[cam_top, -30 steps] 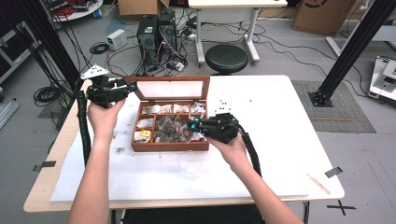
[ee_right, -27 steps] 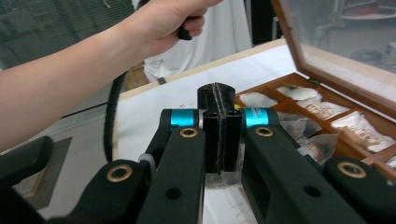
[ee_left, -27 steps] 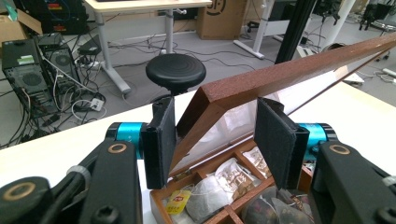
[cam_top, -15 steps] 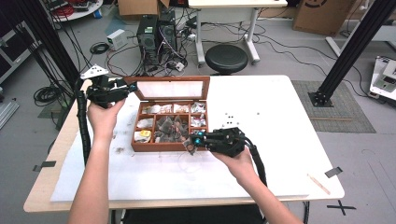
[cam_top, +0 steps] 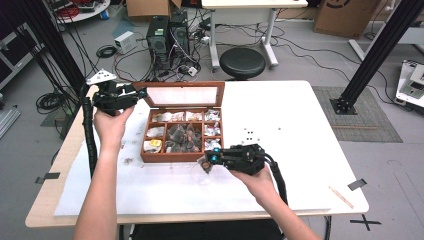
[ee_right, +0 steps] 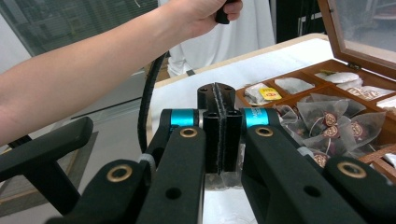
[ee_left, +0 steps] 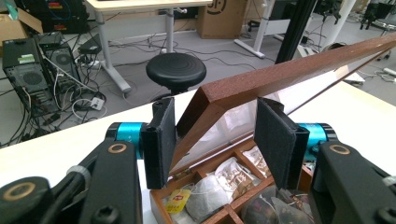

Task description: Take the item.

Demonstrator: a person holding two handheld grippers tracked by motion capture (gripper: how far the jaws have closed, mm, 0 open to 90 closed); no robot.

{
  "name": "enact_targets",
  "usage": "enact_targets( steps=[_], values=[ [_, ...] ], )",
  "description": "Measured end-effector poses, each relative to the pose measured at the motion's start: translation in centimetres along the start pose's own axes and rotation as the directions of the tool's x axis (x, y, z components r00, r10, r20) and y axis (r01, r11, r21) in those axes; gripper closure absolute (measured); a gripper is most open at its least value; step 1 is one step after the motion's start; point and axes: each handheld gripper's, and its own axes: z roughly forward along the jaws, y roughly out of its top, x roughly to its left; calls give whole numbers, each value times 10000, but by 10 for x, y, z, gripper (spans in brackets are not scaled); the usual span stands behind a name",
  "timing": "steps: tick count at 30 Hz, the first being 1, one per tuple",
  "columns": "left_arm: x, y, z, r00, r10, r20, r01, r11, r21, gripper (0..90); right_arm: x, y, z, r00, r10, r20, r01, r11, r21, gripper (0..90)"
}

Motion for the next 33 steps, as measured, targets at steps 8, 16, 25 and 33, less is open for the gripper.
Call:
enact_targets(
  steps=[8, 16, 25, 33],
  values=[
    [0, 0, 0, 10000, -1, 36, 1, 10000, -14, 488, -1, -5, 3, 9999, 27, -144, -25, 9999, 129, 900],
    [0, 0, 0, 10000, -8, 26, 8, 10000, -6, 488, 0, -11, 6, 9998, 55, -185, -48, 9993, 358, 900],
    [0, 0, 0, 10000, -9, 23, 9, 10000, -10, 488, -1, -15, 11, 9996, 165, -231, -152, 9984, 548, 900],
    [0, 0, 0, 10000, -3, 11, 3, 10000, -28, 488, -4, -20, 15, 9995, 256, -189, -241, 9969, 751, 900]
  ],
)
